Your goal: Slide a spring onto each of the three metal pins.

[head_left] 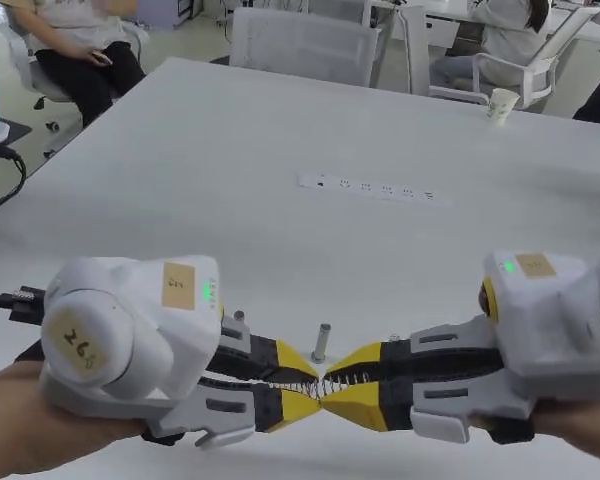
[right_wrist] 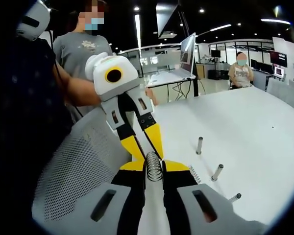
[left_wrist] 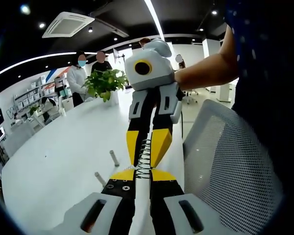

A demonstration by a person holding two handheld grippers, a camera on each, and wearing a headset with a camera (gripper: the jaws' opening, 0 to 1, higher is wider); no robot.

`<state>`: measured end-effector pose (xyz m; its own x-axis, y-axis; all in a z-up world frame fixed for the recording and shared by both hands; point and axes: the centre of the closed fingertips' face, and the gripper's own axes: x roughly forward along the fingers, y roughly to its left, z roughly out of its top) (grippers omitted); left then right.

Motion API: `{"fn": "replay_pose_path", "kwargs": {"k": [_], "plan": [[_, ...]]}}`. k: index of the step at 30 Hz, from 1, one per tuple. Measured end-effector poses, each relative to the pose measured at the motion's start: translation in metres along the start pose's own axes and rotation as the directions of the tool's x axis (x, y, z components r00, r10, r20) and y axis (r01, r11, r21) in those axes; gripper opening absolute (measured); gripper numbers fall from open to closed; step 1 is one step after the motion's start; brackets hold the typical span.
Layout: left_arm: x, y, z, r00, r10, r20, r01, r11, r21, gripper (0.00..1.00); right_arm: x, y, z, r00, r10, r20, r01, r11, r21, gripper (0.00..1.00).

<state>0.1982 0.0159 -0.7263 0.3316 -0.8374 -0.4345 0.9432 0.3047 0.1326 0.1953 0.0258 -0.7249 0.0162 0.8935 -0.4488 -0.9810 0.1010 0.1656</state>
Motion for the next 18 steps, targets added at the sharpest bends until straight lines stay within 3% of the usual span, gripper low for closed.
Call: {"fn": "replay_pose_path", "kwargs": {"k": [6,12,15,17,18], "plan": [[0.0015,-0.002,-0.0011,1.0,-0.002,0.004,0.002,1.0,-0.003,0.02,0.0005,0.0029,-0.0007,0.9993,0.01,-0.037,-0.01,1.0,0.015,0.09],[0.0039,-0.0022,-0.0011,0.9999,0.002,0.013,-0.002,1.0,-0.011,0.02,0.0002,0.0018,-0.0004,0.9921,0.021,-0.124,-0.02,1.0,0.006,0.09],[0.0044,-0.0006,-0.0002,0.9998,0.01,0.017,-0.01,1.0,-0.012,0.02,0.0001,0.0008,0.0003,0.9847,0.02,-0.173,-0.022,1.0,-0.01,0.09],[0.0048,0.0006,0.0002,0.9997,0.016,0.018,-0.016,1.0,-0.011,0.02,0.0001,0.0,0.0,0.9764,0.016,-0.215,-0.021,1.0,-0.023,0.09],[0.0051,0.0006,0.0003,0.9997,0.015,0.019,-0.015,1.0,-0.015,0.02,-0.0003,0.0003,-0.0011,0.9681,0.02,-0.25,-0.033,0.998,-0.05,0.09]]}}
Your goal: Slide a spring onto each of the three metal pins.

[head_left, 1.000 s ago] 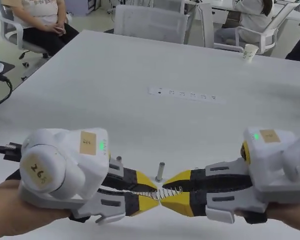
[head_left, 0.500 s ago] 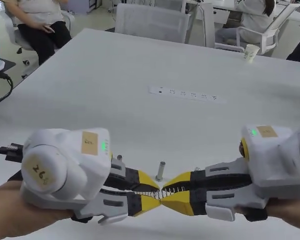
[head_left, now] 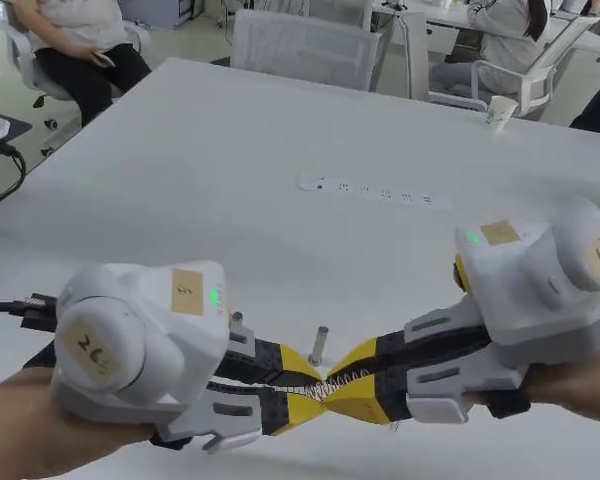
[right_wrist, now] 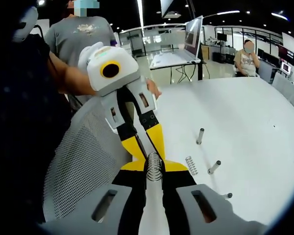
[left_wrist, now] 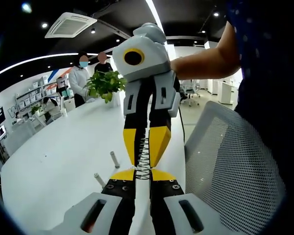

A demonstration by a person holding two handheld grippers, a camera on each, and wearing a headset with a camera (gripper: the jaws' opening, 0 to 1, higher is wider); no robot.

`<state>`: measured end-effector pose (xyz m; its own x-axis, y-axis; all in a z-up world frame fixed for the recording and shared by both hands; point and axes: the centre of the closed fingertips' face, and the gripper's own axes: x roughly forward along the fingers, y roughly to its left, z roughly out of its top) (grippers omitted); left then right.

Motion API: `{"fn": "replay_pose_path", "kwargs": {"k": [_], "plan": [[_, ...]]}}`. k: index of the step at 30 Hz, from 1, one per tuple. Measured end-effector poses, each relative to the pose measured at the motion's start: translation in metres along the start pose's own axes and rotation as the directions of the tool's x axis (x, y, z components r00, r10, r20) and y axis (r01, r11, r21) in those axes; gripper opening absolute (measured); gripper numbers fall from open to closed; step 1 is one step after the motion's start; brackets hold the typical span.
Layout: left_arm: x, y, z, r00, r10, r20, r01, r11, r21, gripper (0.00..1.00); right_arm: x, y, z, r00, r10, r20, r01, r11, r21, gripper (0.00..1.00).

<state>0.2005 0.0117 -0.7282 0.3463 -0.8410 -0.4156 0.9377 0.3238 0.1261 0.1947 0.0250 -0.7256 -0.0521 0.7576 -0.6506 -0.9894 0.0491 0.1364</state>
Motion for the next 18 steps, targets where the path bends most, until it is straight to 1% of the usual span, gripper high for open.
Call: {"fn": "replay_pose_path", "kwargs": {"k": [2,3,5,7,8,10,11,12,13,14,15,16,17,18], "plan": [[0.0007,0.0009,-0.0001,1.0,0.004,0.0,-0.004,1.0,0.002,0.02,0.0008,-0.0011,-0.0001,0.9991,-0.009,-0.041,0.008,1.0,-0.006,0.09],[0.0014,0.0014,-0.0002,1.0,0.004,0.0,-0.004,1.0,0.001,0.02,0.0006,-0.0015,-0.0008,0.9977,-0.009,-0.067,0.008,1.0,-0.022,0.09],[0.0025,0.0029,0.0002,1.0,0.008,-0.001,-0.008,1.0,0.003,0.02,0.0003,-0.003,-0.0005,0.9917,-0.015,-0.128,0.008,0.999,-0.054,0.09],[0.0036,0.0038,0.001,1.0,0.008,-0.002,-0.008,1.0,0.003,0.02,0.0006,-0.0029,0.0016,0.9876,-0.012,-0.156,0.001,0.997,-0.074,0.09],[0.004,0.004,0.0018,1.0,0.008,-0.002,-0.008,1.0,0.003,0.02,-0.0002,-0.0034,0.0014,0.9823,-0.011,-0.187,-0.003,0.997,-0.074,0.09],[0.0046,0.0052,0.0025,0.9999,0.014,0.001,-0.014,1.0,0.004,0.02,-0.001,-0.0049,0.0024,0.9732,-0.015,-0.23,-0.01,0.994,-0.108,0.08],[0.0049,0.0054,0.0033,0.9999,0.013,0.005,-0.013,1.0,-0.001,0.02,-0.0016,-0.0045,0.0017,0.9676,-0.012,-0.252,-0.018,0.993,-0.115,0.08],[0.005,0.0055,0.0038,0.9999,0.014,0.007,-0.014,1.0,-0.004,0.02,-0.0017,-0.0053,0.0029,0.9618,-0.019,-0.273,-0.017,0.991,-0.13,0.08],[0.0052,0.006,0.0044,0.9998,0.016,0.01,-0.016,1.0,-0.004,0.02,-0.0018,-0.0053,0.0033,0.9574,-0.02,-0.288,-0.023,0.989,-0.144,0.08],[0.0054,0.0064,0.0047,0.9998,0.018,0.013,-0.018,1.0,-0.007,0.02,-0.0023,-0.005,0.0022,0.9506,-0.02,-0.31,-0.027,0.989,-0.146,0.08],[0.0058,0.0064,0.005,0.9997,0.019,0.015,-0.019,1.0,-0.009,0.02,-0.003,-0.0053,0.0011,0.939,-0.025,-0.343,-0.033,0.986,-0.162,0.08],[0.0062,0.0066,0.0053,0.9996,0.023,0.016,-0.023,1.0,-0.01,0.02,-0.0018,-0.0051,0.0034,0.9379,-0.028,-0.346,-0.035,0.984,-0.175,0.08],[0.0063,0.0069,0.0055,0.9995,0.026,0.017,-0.026,1.0,-0.011,0.02,-0.0017,-0.005,0.0033,0.9282,-0.03,-0.371,-0.038,0.984,-0.175,0.08],[0.0065,0.0072,0.0057,0.9994,0.029,0.019,-0.028,0.999,-0.017,0.02,-0.0019,-0.0053,0.0028,0.9237,-0.032,-0.382,-0.039,0.983,-0.178,0.08]]}}
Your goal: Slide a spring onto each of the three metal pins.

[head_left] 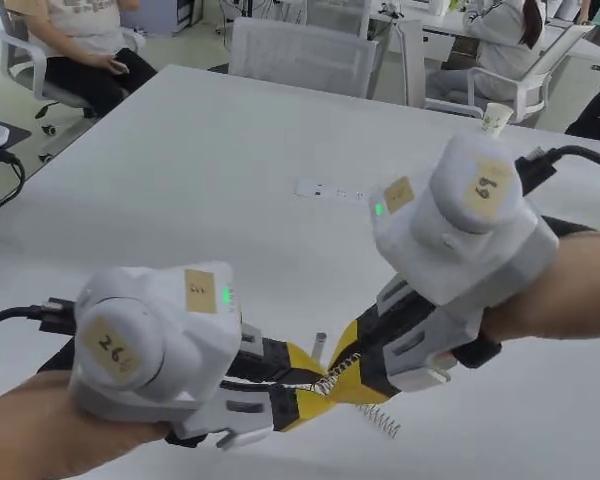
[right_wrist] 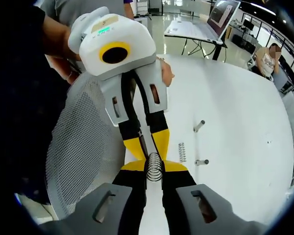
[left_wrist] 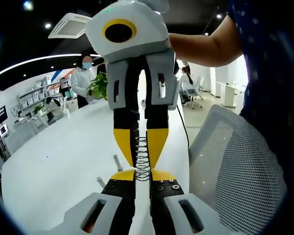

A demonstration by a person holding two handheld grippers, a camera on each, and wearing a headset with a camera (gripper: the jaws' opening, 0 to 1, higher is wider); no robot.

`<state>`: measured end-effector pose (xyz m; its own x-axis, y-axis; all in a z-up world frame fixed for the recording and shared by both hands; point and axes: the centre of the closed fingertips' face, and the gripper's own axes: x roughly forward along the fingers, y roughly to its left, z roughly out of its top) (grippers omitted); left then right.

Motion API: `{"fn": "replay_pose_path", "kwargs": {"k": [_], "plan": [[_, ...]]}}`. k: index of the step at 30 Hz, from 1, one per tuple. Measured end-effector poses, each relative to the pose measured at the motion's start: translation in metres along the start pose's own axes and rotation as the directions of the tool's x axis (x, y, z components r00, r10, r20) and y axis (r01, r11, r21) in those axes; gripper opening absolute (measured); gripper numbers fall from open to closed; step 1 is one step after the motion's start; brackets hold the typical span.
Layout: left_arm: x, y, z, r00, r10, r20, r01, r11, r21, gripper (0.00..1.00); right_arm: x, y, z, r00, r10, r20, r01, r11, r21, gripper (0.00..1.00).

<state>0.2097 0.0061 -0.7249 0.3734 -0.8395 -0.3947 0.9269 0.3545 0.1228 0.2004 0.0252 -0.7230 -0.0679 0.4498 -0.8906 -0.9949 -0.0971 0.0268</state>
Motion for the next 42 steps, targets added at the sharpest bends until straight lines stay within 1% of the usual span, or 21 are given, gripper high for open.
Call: {"fn": "replay_pose_path", "kwargs": {"k": [1,3,5,6,11,12,15,20,22,23,27,28,29,33,35,36,37,39,42], "plan": [[0.0,0.0,0.0,1.0,0.002,0.001,-0.002,1.0,-0.003,0.02,0.0,-0.001,0.0,0.9998,0.0,-0.021,0.0,1.0,-0.015,0.08],[0.0,0.001,0.0,1.0,0.005,0.002,-0.005,1.0,-0.006,0.02,0.001,-0.001,0.0,0.9985,0.006,-0.055,-0.007,1.0,-0.019,0.08],[0.0,0.003,-0.001,0.9999,0.01,0.002,-0.01,1.0,-0.009,0.02,0.002,-0.002,0.001,0.9975,0.007,-0.071,-0.009,1.0,-0.025,0.08],[0.0,0.003,-0.001,0.9999,0.01,0.002,-0.01,1.0,-0.01,0.02,0.003,-0.003,0.001,0.9949,0.007,-0.1,-0.01,0.999,-0.031,0.08],[0.001,0.005,-0.002,0.9999,0.015,-0.003,-0.016,1.0,-0.019,0.02,0.005,-0.004,0.001,0.9859,0.0,-0.167,-0.01,0.998,-0.059,0.08],[0.001,0.005,-0.003,0.9999,0.015,-0.003,-0.016,1.0,-0.021,0.02,0.005,-0.004,-0.001,0.9823,-0.003,-0.187,-0.01,0.998,-0.069,0.08],[0.0,0.006,-0.003,0.9998,0.017,0.0,-0.017,0.999,-0.028,0.03,0.005,-0.004,0.001,0.9808,-0.001,-0.195,-0.014,0.997,-0.078,0.08],[-0.004,0.011,-0.002,0.9995,0.029,0.012,-0.028,0.999,-0.046,0.04,0.003,-0.007,0.004,0.9826,0.002,-0.186,-0.016,0.997,-0.075,0.08],[-0.004,0.013,-0.001,0.9992,0.036,0.015,-0.035,0.998,-0.052,0.07,0.003,-0.007,0.004,0.9827,0.004,-0.185,-0.018,0.997,-0.075,0.08],[-0.004,0.014,-0.001,0.999,0.044,0.013,-0.043,0.997,-0.065,0.09,0.003,-0.006,0.003,0.9824,0.005,-0.187,-0.019,0.997,-0.075,0.08],[-0.006,0.014,-0.001,0.9988,0.047,0.016,-0.046,0.996,-0.076,0.15,0.002,-0.007,0.003,0.9837,0.003,-0.18,-0.017,0.997,-0.078,0.08],[-0.006,0.014,-0.002,0.9988,0.047,0.014,-0.046,0.996,-0.078,0.15,0.003,-0.007,0.004,0.9844,0.002,-0.176,-0.016,0.997,-0.077,0.08],[-0.006,0.014,-0.003,0.9989,0.047,0.007,-0.047,0.995,-0.082,0.15,0.003,-0.008,0.004,0.9844,0.002,-0.176,-0.016,0.997,-0.077,0.08],[-0.009,0.015,-0.008,0.999,0.045,-0.001,-0.045,0.993,-0.105,0.22,0.003,-0.008,0.004,0.9849,0.004,-0.173,-0.017,0.997,-0.076,0.08],[-0.012,0.015,-0.011,0.9992,0.039,-0.002,-0.039,0.993,-0.114,0.27,0.002,-0.008,0.005,0.9856,0.003,-0.169,-0.017,0.997,-0.077,0.08],[-0.014,0.015,-0.014,0.9992,0.039,-0.01,-0.04,0.991,-0.125,0.29,0.002,-0.008,0.005,0.9855,0.005,-0.169,-0.018,0.997,-0.077,0.08],[-0.016,0.016,-0.016,0.999,0.043,-0.01,-0.044,0.991,-0.124,0.29,0.002,-0.009,0.006,0.9858,0.002,-0.168,-0.015,0.997,-0.079,0.08],[-0.021,0.02,-0.021,0.9987,0.05,-0.011,-0.051,0.988,-0.143,0.34,0.002,-0.01,0.007,0.9858,0.0,-0.168,-0.013,0.997,-0.079,0.08],[-0.029,0.026,-0.029,0.9966,0.08,-0.019,-0.082,0.984,-0.157,0.36,0.001,-0.012,0.008,0.9863,-0.001,-0.165,-0.012,0.997,-0.076,0.08]]}}
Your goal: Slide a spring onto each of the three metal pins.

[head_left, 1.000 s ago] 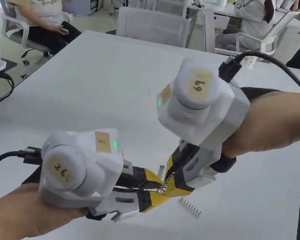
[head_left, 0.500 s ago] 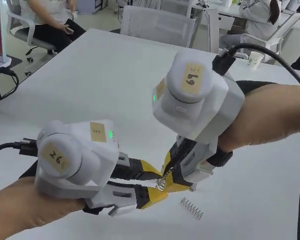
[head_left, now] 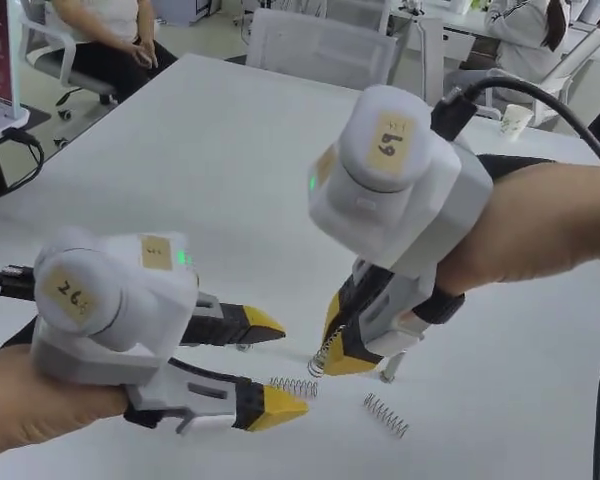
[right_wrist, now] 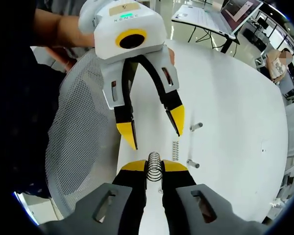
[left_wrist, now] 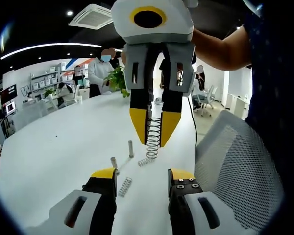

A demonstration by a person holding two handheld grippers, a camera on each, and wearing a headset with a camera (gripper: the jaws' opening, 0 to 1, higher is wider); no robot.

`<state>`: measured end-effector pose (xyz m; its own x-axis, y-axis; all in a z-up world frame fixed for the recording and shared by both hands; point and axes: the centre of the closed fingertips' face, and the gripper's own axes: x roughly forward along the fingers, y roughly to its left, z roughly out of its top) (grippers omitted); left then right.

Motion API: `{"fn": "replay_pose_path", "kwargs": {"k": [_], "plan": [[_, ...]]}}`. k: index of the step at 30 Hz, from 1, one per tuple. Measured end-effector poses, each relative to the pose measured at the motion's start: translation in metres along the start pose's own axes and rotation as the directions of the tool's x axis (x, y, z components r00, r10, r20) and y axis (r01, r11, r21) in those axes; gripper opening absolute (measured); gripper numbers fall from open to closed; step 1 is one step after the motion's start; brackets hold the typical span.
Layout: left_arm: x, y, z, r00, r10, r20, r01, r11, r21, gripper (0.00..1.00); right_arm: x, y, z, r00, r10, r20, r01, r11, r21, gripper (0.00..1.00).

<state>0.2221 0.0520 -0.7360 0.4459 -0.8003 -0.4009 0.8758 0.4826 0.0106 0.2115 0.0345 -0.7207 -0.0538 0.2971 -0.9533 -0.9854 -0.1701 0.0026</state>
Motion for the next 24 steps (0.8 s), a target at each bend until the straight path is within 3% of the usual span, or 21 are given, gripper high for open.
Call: {"fn": "replay_pose_path", "kwargs": {"k": [9,17,24], "plan": [[-0.029,0.018,-0.015,0.9964,0.083,0.016,-0.081,0.995,-0.066,0.47,0.0,-0.008,0.008,1.0,-0.004,0.008,0.004,1.0,0.0,0.08],[-0.052,0.031,-0.028,0.9844,0.171,0.04,-0.166,0.98,-0.109,0.55,0.001,-0.016,0.015,0.9998,-0.014,0.013,0.014,1.0,0.0,0.08],[-0.065,0.037,-0.046,0.9746,0.223,0.018,-0.22,0.968,-0.12,0.58,0.007,-0.027,0.022,0.9998,-0.017,0.013,0.017,1.0,0.003,0.08]]}}
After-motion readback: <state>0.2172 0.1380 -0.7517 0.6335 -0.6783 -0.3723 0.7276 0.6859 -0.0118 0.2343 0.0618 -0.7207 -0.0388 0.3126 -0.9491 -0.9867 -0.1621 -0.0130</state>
